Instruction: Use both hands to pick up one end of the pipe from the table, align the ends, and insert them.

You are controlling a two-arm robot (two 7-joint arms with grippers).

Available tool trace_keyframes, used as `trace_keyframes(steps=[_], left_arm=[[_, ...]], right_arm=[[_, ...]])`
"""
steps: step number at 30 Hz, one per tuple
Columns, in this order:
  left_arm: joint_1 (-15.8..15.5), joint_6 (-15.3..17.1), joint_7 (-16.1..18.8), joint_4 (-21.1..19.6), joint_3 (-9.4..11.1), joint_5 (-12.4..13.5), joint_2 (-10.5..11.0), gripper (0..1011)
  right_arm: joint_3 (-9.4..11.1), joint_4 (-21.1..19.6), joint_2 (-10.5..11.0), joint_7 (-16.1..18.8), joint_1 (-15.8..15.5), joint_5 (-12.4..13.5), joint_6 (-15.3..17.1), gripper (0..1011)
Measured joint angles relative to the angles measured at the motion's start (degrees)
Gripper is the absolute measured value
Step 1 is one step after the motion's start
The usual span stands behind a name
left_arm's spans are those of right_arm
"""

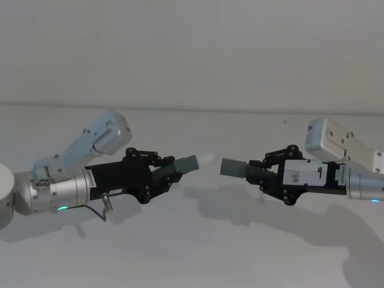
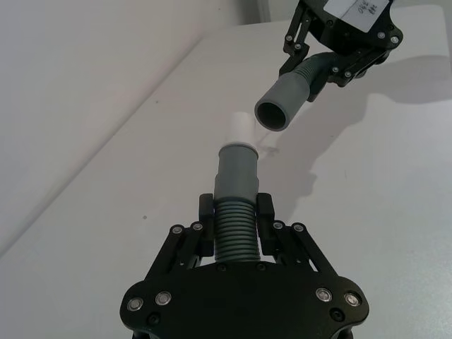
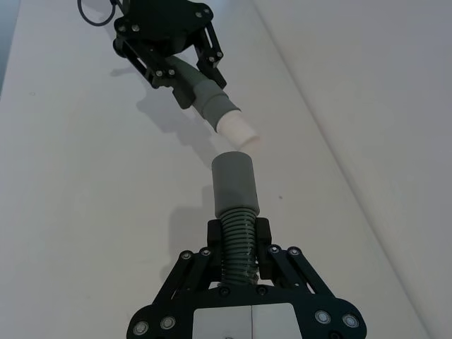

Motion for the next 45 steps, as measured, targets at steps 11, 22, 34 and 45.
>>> trace_keyframes(steps=[11,22,34,45], left_arm=[[-0.3,-0.3,0.1,0.4,0.5,-0.6,0.0,341],[-0.6,-0.6,0.2,0.4,1.1,-1.0,0.3,341],[-0.8,-0.7,0.2,0.0,1.6,-1.3,0.7,341],[-1.1,-1.0,-0.2,-0.3,2.1,-1.5,1.1,341]], right_arm=[[-0.7,0.7,-0.2,0.1,0.8,0.1,-0.6,268],[-1.3,1.2,-0.3,0.0,1.2,0.2,-1.0,268],[-1.5,1.4,-0.4,-0.4,1.6,0.2,-1.5,268],[-1.5,1.4,-0.4,-0.5,1.7,-0.1,-2.0,268]])
